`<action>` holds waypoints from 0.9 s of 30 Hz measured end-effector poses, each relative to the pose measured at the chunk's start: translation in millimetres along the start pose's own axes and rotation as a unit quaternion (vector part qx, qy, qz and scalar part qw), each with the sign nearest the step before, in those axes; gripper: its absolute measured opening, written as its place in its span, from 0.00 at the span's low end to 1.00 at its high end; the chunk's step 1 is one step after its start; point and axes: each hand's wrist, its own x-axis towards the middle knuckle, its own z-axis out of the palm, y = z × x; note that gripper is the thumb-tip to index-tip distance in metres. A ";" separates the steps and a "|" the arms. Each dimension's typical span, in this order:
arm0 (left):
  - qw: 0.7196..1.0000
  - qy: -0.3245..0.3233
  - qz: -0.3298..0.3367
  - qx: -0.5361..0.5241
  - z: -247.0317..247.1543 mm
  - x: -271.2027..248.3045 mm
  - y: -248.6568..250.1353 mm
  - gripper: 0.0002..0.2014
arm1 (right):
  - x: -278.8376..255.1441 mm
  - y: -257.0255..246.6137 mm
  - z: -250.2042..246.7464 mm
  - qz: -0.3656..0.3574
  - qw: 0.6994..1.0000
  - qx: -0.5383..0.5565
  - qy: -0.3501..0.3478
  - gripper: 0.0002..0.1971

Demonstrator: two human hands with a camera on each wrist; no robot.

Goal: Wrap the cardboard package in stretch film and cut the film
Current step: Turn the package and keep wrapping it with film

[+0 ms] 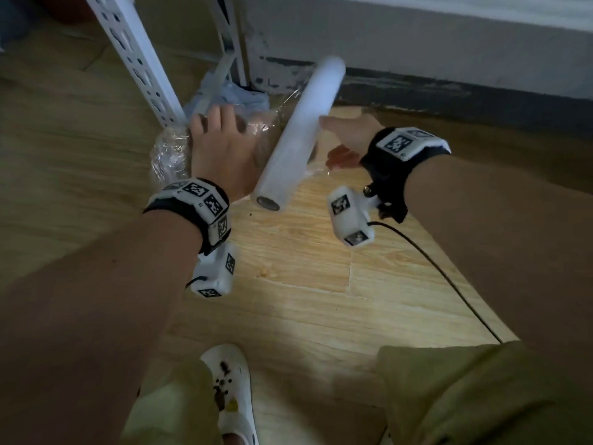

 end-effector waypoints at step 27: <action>0.992 -0.113 -0.052 0.023 28.3 -4.1 15.6 0.42 | 30.2 42.8 -18.0 0.063 0.996 0.065 -0.023 0.10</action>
